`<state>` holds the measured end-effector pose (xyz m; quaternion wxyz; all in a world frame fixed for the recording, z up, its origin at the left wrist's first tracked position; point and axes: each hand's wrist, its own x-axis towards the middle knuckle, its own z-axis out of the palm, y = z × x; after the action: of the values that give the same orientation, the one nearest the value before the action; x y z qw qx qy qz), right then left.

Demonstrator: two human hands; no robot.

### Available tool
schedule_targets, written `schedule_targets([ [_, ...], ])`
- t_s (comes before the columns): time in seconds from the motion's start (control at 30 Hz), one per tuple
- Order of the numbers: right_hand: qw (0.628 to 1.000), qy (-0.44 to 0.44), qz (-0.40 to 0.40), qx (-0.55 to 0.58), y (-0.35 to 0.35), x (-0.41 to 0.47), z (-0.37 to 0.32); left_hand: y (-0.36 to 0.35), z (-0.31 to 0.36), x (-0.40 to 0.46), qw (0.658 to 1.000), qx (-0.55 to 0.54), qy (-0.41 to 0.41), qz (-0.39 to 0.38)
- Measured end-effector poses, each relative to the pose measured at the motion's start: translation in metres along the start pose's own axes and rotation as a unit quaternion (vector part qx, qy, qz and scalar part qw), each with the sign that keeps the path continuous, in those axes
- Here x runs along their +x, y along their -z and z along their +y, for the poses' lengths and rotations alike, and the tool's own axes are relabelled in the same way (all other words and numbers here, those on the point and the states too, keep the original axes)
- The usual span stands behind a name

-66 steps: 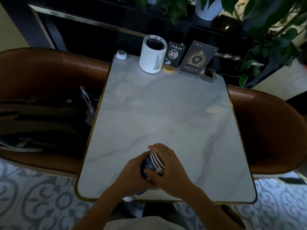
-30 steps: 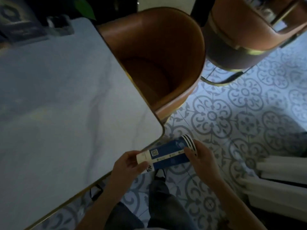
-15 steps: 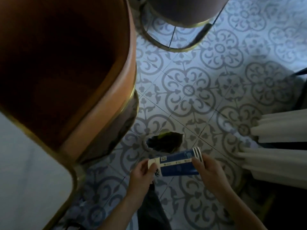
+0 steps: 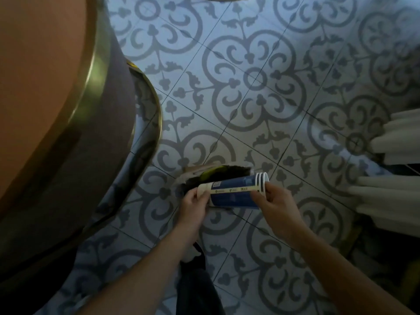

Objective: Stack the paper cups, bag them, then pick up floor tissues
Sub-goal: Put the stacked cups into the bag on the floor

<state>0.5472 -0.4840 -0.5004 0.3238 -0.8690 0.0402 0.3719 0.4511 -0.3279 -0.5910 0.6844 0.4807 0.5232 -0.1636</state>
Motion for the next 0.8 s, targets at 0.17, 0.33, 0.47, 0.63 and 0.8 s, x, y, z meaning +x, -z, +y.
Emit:
schedule_targets([
  [0.17, 0.999, 0.011, 0.015, -0.049, -0.026, 0.033, 0.015, -0.006, -0.011, 0.031, 0.999, 0.014, 0.040, -0.013],
  [0.33, 0.997, 0.036, -0.001, -0.072, -0.038, 0.049, 0.022, -0.011, -0.017, 0.048, 0.997, 0.013, 0.069, -0.016],
  [0.47, 0.996, 0.036, -0.017, -0.078, -0.048, 0.058, 0.024, -0.011, -0.014, 0.041, 0.992, 0.122, 0.039, -0.023],
  [0.63, 0.993, 0.031, -0.034, -0.105, -0.060, 0.061, 0.030, 0.001, -0.016, 0.019, 0.934, 0.338, -0.089, -0.079],
  [0.8, 0.988, 0.032, -0.034, -0.150, -0.062, 0.059, 0.036, 0.018, -0.022, 0.013, 0.861, 0.472, -0.158, -0.100],
])
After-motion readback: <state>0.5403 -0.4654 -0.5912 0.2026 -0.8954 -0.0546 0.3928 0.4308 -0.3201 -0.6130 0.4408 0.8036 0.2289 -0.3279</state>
